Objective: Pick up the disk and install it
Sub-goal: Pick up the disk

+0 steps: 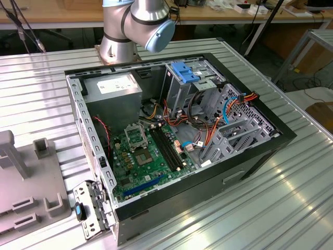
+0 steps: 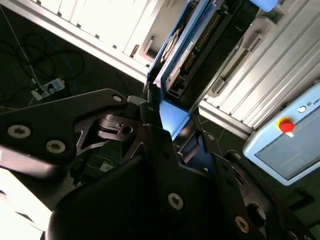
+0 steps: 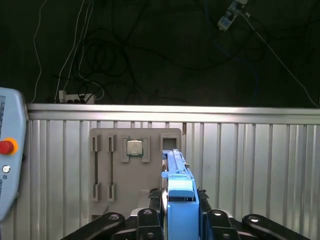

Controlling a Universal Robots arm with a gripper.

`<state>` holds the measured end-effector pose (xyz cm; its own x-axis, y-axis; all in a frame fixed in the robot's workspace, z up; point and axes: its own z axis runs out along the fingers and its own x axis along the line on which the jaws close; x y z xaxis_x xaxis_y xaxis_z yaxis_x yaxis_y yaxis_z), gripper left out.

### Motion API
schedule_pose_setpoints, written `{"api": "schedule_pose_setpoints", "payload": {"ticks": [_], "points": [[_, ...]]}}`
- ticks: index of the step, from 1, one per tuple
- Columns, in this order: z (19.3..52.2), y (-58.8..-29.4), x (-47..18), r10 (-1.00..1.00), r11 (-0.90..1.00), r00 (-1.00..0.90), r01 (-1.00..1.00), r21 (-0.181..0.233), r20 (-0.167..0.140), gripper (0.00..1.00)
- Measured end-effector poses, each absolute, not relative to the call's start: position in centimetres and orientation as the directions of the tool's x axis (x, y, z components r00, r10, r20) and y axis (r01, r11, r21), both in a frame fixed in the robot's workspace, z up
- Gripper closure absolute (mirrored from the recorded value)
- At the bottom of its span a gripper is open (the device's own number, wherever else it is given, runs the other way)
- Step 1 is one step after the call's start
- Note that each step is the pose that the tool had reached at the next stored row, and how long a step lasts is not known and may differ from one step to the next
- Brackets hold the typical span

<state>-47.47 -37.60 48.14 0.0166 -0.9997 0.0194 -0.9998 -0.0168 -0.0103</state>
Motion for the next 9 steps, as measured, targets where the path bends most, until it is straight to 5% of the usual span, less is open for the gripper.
{"api": "schedule_pose_setpoints", "payload": {"ticks": [9], "points": [[52.1, -37.6, -47.5, -1.0, -0.017, 0.017, -1.0, -0.01, 0.019, 0.63]]}}
